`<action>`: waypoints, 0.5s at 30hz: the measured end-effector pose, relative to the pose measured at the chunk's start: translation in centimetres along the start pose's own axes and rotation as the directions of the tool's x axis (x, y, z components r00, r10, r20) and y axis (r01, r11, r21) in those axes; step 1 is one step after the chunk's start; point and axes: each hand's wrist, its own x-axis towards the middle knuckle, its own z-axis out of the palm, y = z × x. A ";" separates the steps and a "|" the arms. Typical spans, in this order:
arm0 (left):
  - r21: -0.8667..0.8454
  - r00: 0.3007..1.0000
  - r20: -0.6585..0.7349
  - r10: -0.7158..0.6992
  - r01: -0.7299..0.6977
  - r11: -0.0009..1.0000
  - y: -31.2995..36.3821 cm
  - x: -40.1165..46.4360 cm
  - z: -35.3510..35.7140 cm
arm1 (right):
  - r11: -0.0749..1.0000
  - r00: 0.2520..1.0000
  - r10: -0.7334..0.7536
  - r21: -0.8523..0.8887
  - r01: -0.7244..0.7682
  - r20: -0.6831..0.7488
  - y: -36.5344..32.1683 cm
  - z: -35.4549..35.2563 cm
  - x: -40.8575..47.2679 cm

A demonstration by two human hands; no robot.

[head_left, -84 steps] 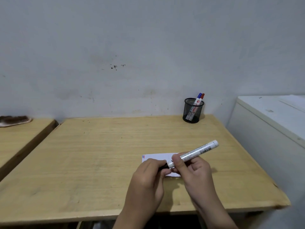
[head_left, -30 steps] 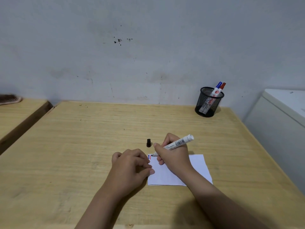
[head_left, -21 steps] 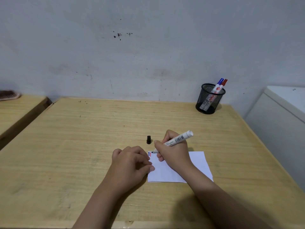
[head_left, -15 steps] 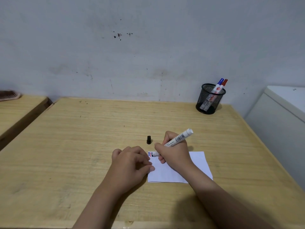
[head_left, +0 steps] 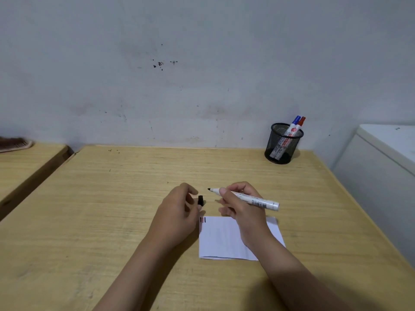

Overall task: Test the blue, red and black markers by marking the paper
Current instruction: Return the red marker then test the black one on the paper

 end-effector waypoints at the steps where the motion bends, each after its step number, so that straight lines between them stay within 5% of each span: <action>1: 0.016 1.000 0.000 0.018 -0.018 1.000 0.1 0.4 0.1 | 1.000 1.000 -0.013 -0.003 0.013 -0.003 -0.3 -0.1 -0.1; 8: 0.096 0.994 0.102 0.023 -0.033 0.995 0.1 2.5 0.6 | 0.992 0.991 -0.120 0.041 0.117 0.062 -2.8 -1.5 -1.2; 11: -0.310 0.991 0.061 -0.123 0.136 0.941 0.8 2.5 0.1 | 0.984 0.982 -0.172 0.059 0.167 0.078 -3.5 -2.6 -1.6; 15: -0.745 0.965 0.186 -0.186 0.262 0.613 2.2 2.1 -0.6 | 0.970 0.968 -0.243 -0.008 0.244 0.065 -4.1 -3.7 -2.0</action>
